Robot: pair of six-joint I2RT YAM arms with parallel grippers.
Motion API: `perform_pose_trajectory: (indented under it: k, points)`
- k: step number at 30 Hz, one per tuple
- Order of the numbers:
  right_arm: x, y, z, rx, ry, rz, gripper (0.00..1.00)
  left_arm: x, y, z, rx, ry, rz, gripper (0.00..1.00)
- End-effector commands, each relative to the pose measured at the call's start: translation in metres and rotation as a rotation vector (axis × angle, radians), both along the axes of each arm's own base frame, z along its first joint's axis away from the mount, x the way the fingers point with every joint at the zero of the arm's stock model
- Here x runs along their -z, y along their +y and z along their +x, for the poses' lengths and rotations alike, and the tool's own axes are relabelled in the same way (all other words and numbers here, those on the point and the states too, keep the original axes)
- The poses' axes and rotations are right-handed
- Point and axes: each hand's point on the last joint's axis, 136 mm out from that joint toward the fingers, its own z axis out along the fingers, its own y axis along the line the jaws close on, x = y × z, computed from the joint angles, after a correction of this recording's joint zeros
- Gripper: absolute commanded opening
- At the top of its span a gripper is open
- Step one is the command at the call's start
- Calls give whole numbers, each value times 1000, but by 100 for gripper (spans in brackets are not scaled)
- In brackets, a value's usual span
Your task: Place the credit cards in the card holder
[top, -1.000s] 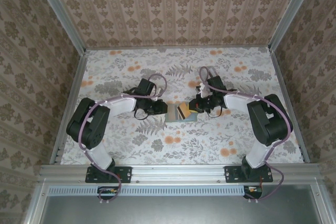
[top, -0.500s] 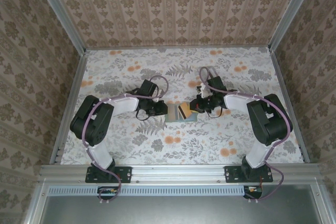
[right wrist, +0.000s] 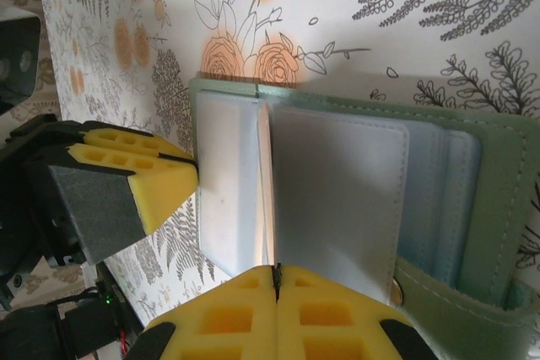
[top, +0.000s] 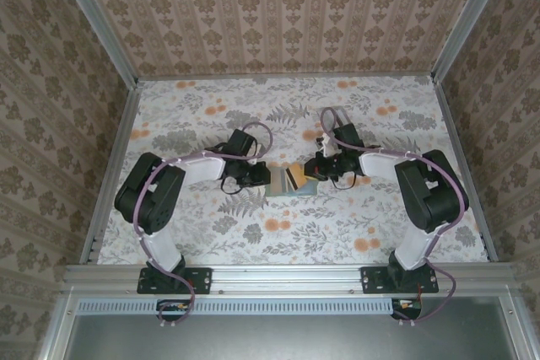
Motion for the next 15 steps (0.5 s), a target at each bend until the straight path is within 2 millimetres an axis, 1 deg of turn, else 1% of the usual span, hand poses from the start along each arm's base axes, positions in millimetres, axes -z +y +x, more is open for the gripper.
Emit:
perform_pose_trajectory:
  k: [1, 4, 6, 11, 15]
  points:
    - [5, 4, -1, -3, 29, 23, 0, 7, -1, -3, -11, 21, 13, 13]
    - [8, 6, -3, -6, 28, 21, 0, 5, -3, -2, -12, 15, 4, 13]
    - [11, 9, -4, -12, 41, 27, 0, 7, 0, -2, -11, 14, 21, 12]
    - [13, 14, -7, -14, 32, 31, 0, 7, -1, -3, -13, 18, 17, 9]
    - [16, 13, -8, -2, 42, 30, 0, 8, 3, -3, -22, 18, 34, 8]
